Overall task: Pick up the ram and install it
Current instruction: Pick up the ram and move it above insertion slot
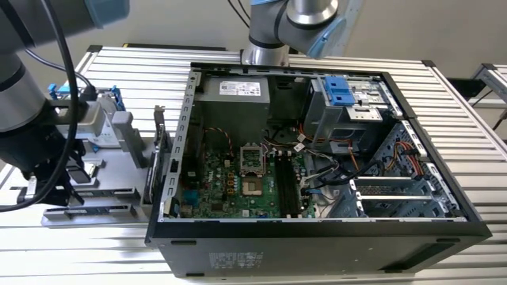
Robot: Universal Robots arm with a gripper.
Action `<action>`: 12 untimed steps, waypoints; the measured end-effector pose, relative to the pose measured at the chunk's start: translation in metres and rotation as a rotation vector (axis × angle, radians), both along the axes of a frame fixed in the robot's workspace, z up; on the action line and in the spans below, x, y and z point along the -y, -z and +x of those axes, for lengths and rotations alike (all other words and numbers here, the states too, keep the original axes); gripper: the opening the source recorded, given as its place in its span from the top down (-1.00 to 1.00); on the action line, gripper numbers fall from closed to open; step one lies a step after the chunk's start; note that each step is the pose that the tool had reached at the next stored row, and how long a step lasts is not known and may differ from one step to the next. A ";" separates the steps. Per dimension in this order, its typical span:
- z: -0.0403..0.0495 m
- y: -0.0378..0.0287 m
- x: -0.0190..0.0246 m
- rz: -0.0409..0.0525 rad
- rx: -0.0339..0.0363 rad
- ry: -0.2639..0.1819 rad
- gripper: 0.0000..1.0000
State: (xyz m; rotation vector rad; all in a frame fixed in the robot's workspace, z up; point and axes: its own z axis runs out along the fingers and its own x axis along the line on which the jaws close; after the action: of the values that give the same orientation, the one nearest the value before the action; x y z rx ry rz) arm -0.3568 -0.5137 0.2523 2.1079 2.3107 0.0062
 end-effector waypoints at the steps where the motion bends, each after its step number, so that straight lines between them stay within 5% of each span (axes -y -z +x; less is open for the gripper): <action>1: -0.0002 0.0007 -0.0001 0.0000 -0.0005 0.000 -1.00; 12: -0.0008 0.0108 -0.0003 -0.0001 -0.0014 0.000 -1.00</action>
State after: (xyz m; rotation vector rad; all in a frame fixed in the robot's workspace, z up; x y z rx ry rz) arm -0.3576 -0.5134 0.2415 2.1086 2.3113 0.0047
